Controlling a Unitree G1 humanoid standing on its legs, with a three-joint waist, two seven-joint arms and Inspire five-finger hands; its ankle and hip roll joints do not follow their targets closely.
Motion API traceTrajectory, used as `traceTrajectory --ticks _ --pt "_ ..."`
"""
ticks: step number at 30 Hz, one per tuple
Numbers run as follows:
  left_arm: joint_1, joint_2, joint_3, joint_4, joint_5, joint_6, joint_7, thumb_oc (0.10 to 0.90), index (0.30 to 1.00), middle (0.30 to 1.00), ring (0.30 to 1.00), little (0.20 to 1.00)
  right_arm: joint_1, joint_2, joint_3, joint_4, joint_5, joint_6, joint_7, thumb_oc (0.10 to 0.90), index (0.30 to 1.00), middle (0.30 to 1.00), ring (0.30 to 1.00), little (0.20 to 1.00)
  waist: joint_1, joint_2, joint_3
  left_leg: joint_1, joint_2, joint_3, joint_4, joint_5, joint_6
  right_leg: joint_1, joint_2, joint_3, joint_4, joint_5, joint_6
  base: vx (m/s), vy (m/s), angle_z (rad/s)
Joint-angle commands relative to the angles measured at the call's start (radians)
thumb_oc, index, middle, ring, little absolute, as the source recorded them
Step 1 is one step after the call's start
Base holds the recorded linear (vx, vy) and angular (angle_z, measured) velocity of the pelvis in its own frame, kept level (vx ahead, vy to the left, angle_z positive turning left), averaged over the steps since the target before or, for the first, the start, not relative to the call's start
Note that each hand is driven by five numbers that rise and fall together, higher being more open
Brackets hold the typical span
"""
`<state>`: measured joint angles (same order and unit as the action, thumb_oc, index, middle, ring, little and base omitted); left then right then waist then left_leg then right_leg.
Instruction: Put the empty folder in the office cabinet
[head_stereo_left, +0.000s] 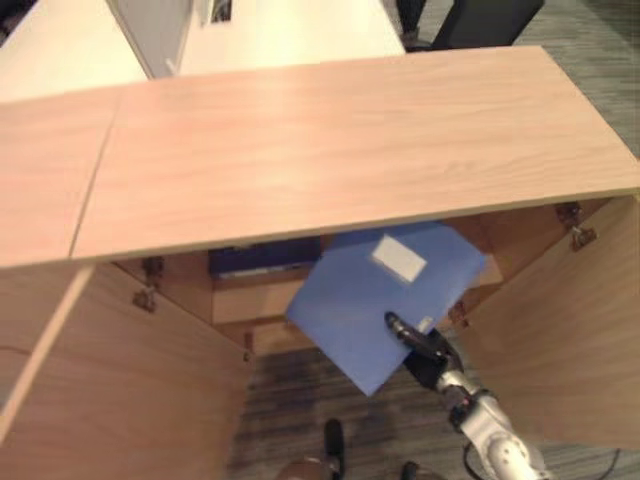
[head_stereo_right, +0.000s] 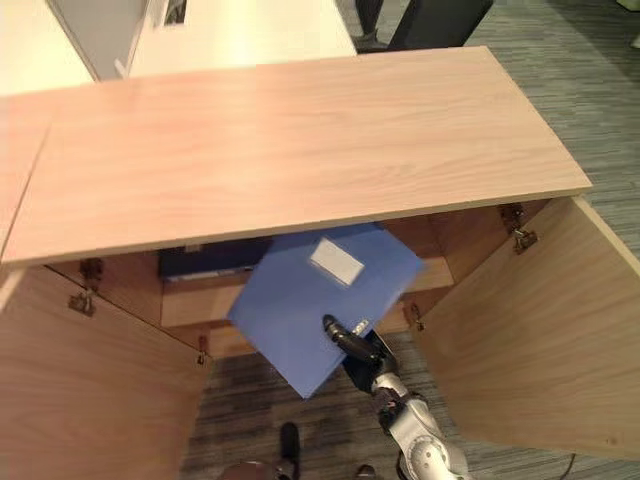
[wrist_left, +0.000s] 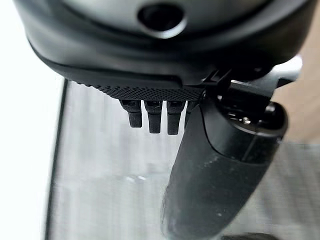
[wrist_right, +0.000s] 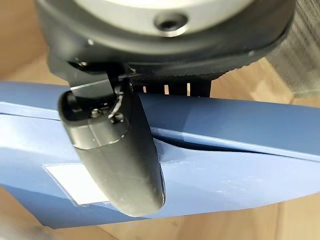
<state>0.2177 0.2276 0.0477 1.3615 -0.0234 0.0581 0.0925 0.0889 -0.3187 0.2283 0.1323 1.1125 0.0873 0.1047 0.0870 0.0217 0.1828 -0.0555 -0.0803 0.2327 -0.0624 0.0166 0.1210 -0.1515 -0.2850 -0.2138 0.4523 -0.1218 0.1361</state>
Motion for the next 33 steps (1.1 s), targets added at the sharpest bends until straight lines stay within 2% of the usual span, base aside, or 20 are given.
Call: traceTrajectory --ticks 1,2,3,4,6,7,9,13,16,19,25,27,29,33 --pt "-0.019 0.046 -0.015 -0.024 0.024 -0.014 -0.007 0.8 0.9 0.9 0.9 0.9 -0.097 0.054 -0.032 -0.142 0.092 -0.112 0.116 0.4 0.3 0.3 0.3 0.3 0.015 0.004 -0.027 -0.004 0.07 -0.052 -0.025 -0.048 -0.074 0.051 0.013 -0.101 -0.124 0.098 -0.008 0.07 -0.067 -0.15" --pt "-0.024 0.048 -0.031 -0.052 0.011 -0.022 -0.005 0.8 0.9 0.9 0.9 0.9 -0.126 0.058 -0.039 -0.134 0.11 -0.128 0.104 0.4 0.3 0.3 0.3 0.3 0.008 0.006 -0.009 0.002 0.08 -0.054 -0.025 -0.046 -0.082 0.005 0.068 -0.116 -0.195 0.075 -0.015 0.08 -0.102 -0.12" --pt "-0.028 0.046 -0.044 -0.065 0.002 -0.025 -0.006 0.8 0.9 0.9 0.9 0.9 -0.144 0.061 -0.038 -0.128 0.128 -0.14 0.096 0.4 0.3 0.3 0.3 0.3 0.004 0.003 0.006 0.008 0.079 -0.058 -0.025 -0.046 -0.087 -0.022 0.098 -0.114 -0.241 0.086 -0.012 0.04 -0.095 -0.02" --pt "-0.028 0.046 -0.044 -0.066 0.002 -0.025 -0.006 0.8 0.9 0.9 0.9 0.9 -0.145 0.061 -0.038 -0.127 0.128 -0.14 0.096 0.4 0.3 0.3 0.3 0.3 0.004 0.003 0.007 0.009 0.08 -0.058 -0.025 -0.046 -0.087 -0.02 0.1 -0.114 -0.243 0.087 -0.012 0.02 -0.069 0.01" --pt "-0.038 0.043 -0.064 -0.081 -0.008 -0.028 -0.005 0.8 0.9 0.9 0.9 0.9 -0.176 0.062 -0.048 -0.116 0.149 -0.163 0.077 0.4 0.3 0.3 0.3 0.3 -0.003 -0.005 0.033 0.025 0.072 -0.059 -0.025 -0.053 -0.095 -0.069 0.142 -0.136 -0.352 0.14 0.003 0.09 -0.099 0.15" --pt "-0.04 0.044 -0.071 -0.095 -0.003 -0.026 -0.009 0.8 0.9 0.9 0.9 0.9 -0.194 0.06 -0.066 -0.104 0.15 -0.181 0.051 0.4 0.3 0.3 0.3 0.3 -0.001 -0.014 0.042 0.038 0.061 -0.065 -0.025 -0.059 -0.102 -0.063 0.149 -0.157 -0.436 0.164 0.011 0.14 -0.104 0.19" --pt "-0.032 0.044 -0.072 -0.1 0.001 -0.03 -0.005 0.8 0.9 0.9 0.9 0.9 -0.195 0.065 -0.085 -0.097 0.152 -0.19 0.037 0.4 0.3 0.3 0.3 0.3 0.004 -0.02 0.04 0.045 0.055 -0.077 -0.025 -0.065 -0.104 -0.037 0.152 -0.162 -0.471 0.168 0.009 0.14 -0.093 0.31" --pt "0.0 0.026 -0.07 -0.117 -0.034 -0.033 0.014 0.8 0.9 0.9 0.9 0.9 -0.28 0.104 -0.13 -0.026 0.233 -0.255 -0.013 0.4 0.3 0.3 0.3 0.3 0.034 -0.016 0.032 0.007 0.066 -0.093 -0.025 -0.064 -0.119 -0.038 0.161 -0.179 -0.497 0.193 -0.003 0.06 -0.14 0.37" --pt "0.003 0.032 -0.098 -0.116 -0.041 -0.037 0.022 0.8 0.9 0.9 0.9 0.9 -0.393 0.067 -0.132 0.059 0.221 -0.299 -0.057 0.4 0.3 0.3 0.3 0.3 0.051 -0.012 0.036 -0.033 0.088 -0.109 -0.025 -0.046 -0.138 -0.047 0.17 -0.192 -0.512 0.19 -0.013 0.01 -0.134 0.45" --pt "0.001 0.046 -0.117 -0.111 -0.046 -0.043 0.023 0.8 0.9 0.9 0.9 0.9 -0.527 0.024 -0.15 0.187 0.189 -0.293 -0.087 0.4 0.3 0.3 0.3 0.3 0.073 -0.006 0.05 -0.071 0.108 -0.121 -0.025 -0.031 -0.156 -0.053 0.183 -0.211 -0.534 0.184 -0.022 0.0 -0.131 0.28" --pt "-0.018 0.067 -0.162 -0.125 -0.059 -0.054 0.026 0.8 0.9 0.9 0.9 0.9 -0.727 -0.037 -0.166 0.323 0.185 -0.304 -0.116 0.4 0.3 0.3 0.3 0.3 0.101 0.006 0.089 -0.114 0.117 -0.135 -0.025 -0.016 -0.165 -0.088 0.185 -0.22 -0.506 0.164 -0.034 -0.03 -0.05 0.09" --pt "-0.031 0.083 -0.186 -0.148 -0.091 -0.065 0.03 0.8 0.9 0.9 0.9 0.9 -0.841 -0.068 -0.192 0.399 0.21 -0.314 -0.129 0.4 0.3 0.3 0.3 0.3 0.119 0.022 0.117 -0.141 0.117 -0.143 -0.025 -0.006 -0.164 -0.128 0.174 -0.229 -0.456 0.143 -0.042 -0.06 -0.033 0.17" --pt "-0.036 0.086 -0.194 -0.154 -0.1 -0.069 0.03 0.8 0.9 0.9 0.9 0.9 -0.879 -0.086 -0.195 0.433 0.218 -0.313 -0.13 0.4 0.3 0.3 0.3 0.3 0.123 0.026 0.128 -0.151 0.115 -0.146 -0.023 -0.002 -0.163 -0.148 0.166 -0.231 -0.43 0.133 -0.044 -0.05 -0.004 0.12" --pt "-0.049 0.103 -0.231 -0.179 -0.122 -0.076 0.023 0.8 0.9 0.9 0.9 0.9 -1.012 -0.157 -0.191 0.551 0.22 -0.303 -0.144 0.4 0.3 0.3 0.3 0.3 0.143 0.041 0.162 -0.23 0.109 -0.163 0.049 -0.014 -0.157 -0.225 0.138 -0.229 -0.343 0.105 -0.055 -0.07 -0.011 0.1"
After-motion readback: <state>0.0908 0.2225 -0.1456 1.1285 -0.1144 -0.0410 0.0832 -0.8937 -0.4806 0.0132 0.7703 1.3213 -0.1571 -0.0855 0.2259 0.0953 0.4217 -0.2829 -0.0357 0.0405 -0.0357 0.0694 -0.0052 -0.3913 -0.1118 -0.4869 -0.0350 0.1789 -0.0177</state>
